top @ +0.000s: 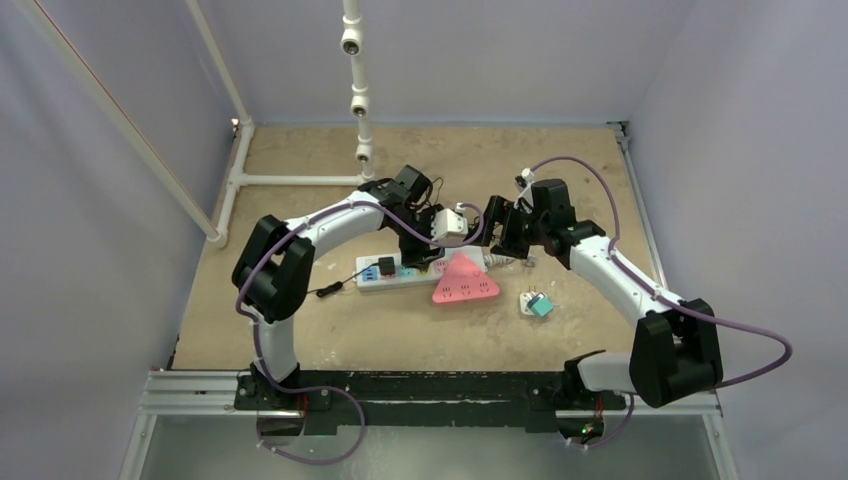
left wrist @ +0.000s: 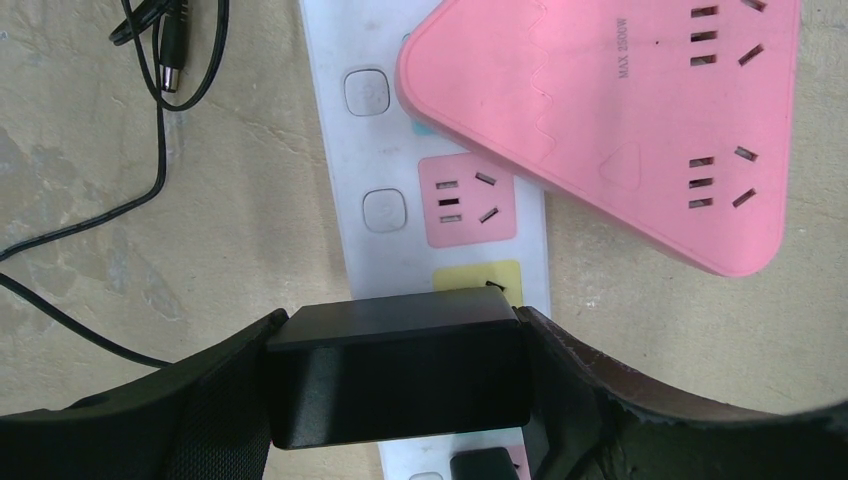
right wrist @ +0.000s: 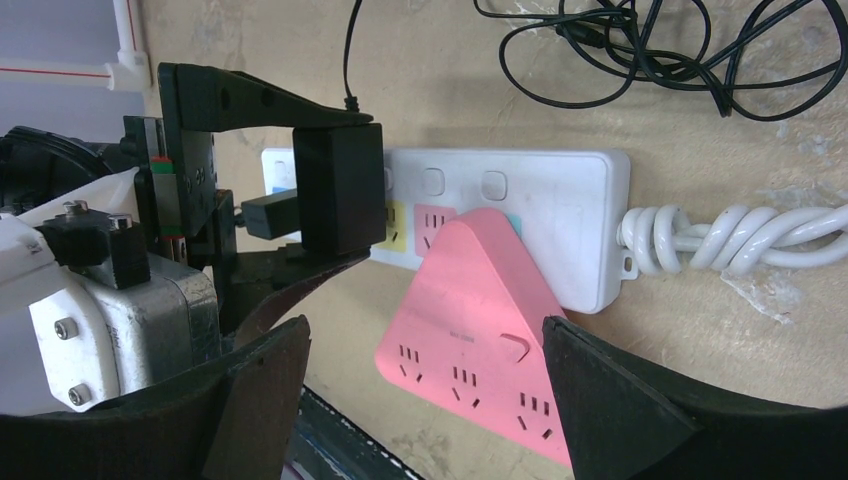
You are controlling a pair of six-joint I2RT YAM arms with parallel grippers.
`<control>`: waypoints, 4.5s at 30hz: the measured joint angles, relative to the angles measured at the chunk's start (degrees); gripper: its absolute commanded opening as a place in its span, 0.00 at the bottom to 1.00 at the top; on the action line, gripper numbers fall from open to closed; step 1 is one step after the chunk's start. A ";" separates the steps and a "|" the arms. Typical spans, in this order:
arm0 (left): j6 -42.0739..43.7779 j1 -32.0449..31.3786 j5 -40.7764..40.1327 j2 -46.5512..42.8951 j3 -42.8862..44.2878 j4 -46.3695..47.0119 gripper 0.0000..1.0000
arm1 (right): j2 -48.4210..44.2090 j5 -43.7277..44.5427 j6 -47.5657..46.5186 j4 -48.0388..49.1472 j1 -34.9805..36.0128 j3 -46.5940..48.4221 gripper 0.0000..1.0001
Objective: Insert the plug
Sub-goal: Insert the plug into the socket.
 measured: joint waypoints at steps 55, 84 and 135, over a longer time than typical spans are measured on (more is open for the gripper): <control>-4.55 2.01 4.59 -3.13 -5.60 7.76 0.00 | 1.81 -1.55 0.00 1.73 0.00 -0.31 0.87; -0.55 3.58 6.38 -4.17 -8.52 10.56 0.00 | 2.21 -1.73 0.04 2.19 0.00 -1.11 0.87; -2.36 0.72 -0.52 -7.37 -14.43 14.78 0.91 | 3.28 -1.42 -0.37 1.11 0.00 0.09 0.84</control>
